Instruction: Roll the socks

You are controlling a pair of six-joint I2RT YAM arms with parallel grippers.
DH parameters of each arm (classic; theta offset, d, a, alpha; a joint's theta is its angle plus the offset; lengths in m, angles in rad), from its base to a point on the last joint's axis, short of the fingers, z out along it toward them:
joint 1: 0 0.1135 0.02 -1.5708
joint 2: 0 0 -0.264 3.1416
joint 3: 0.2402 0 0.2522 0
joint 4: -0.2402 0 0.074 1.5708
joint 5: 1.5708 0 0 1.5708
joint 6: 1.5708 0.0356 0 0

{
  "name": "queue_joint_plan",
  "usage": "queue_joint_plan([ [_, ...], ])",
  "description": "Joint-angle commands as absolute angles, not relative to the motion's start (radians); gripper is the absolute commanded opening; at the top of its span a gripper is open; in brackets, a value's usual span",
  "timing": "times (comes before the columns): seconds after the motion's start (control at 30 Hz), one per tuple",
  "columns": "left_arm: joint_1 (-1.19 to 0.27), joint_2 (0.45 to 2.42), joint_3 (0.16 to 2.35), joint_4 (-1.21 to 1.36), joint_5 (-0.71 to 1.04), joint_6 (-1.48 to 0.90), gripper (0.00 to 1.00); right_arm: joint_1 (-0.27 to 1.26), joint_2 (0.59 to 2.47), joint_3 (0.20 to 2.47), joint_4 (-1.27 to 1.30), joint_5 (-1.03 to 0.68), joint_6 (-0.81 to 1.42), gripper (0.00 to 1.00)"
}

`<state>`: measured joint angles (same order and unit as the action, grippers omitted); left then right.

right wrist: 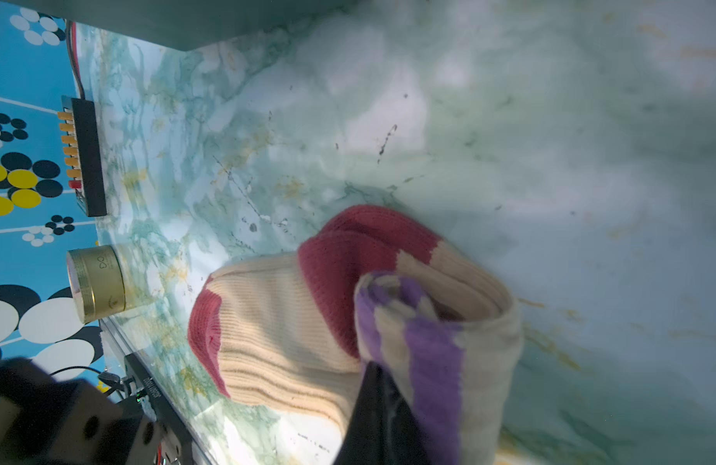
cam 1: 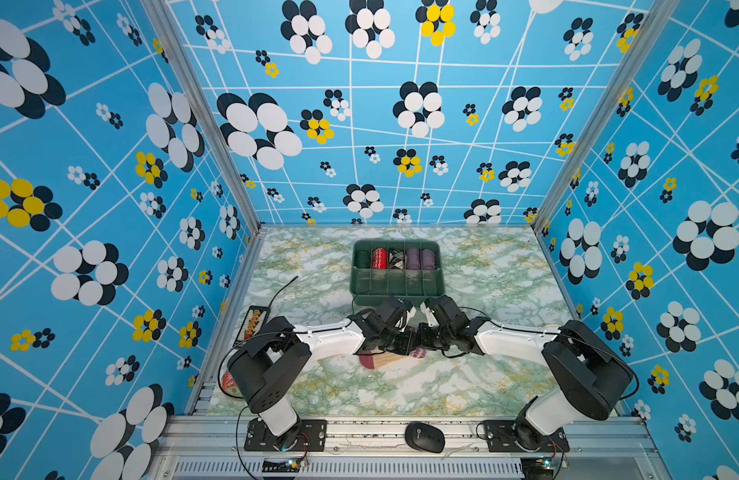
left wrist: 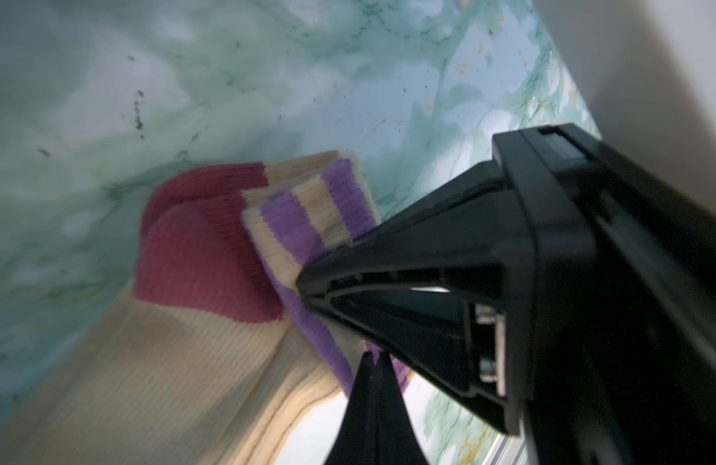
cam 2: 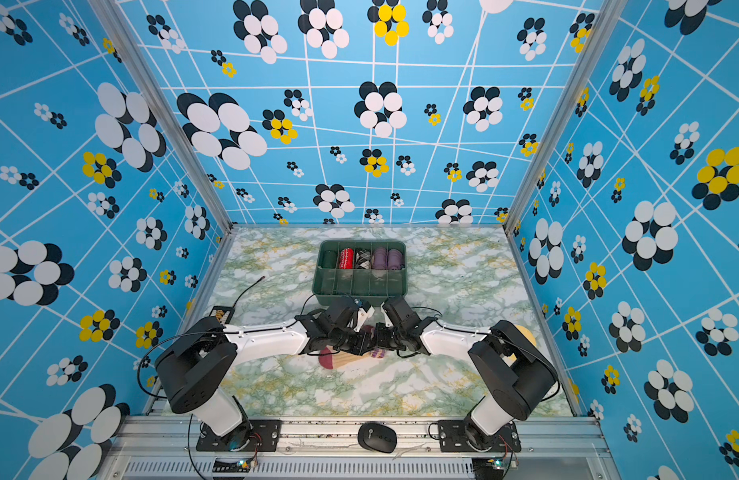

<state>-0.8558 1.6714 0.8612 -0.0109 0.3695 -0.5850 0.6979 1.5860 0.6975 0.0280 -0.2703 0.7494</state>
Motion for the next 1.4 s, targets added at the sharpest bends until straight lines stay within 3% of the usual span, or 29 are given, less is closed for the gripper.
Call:
queue_joint_plan([
  [0.0, -0.866, 1.696, 0.885, 0.046, 0.39, -0.605, 0.05, 0.693, 1.596, 0.66, -0.001, -0.233, 0.767, 0.06],
  [0.53, -0.864, 1.803, 0.89, -0.003, 0.34, -0.598, 0.02, 0.673, 1.561, 0.625, 0.052, -0.259, 0.79, 0.09],
  [1.07, -0.799, 1.824, 0.852, 0.025, 0.353, -0.594, 0.02, 0.666, 1.367, 0.6, -0.028, -0.184, 0.735, 0.16],
  [1.37, -0.795, 1.825, 0.847, 0.033, 0.369, -0.599, 0.02, 0.643, 1.376, 0.574, -0.023, -0.166, 0.746, 0.28],
])
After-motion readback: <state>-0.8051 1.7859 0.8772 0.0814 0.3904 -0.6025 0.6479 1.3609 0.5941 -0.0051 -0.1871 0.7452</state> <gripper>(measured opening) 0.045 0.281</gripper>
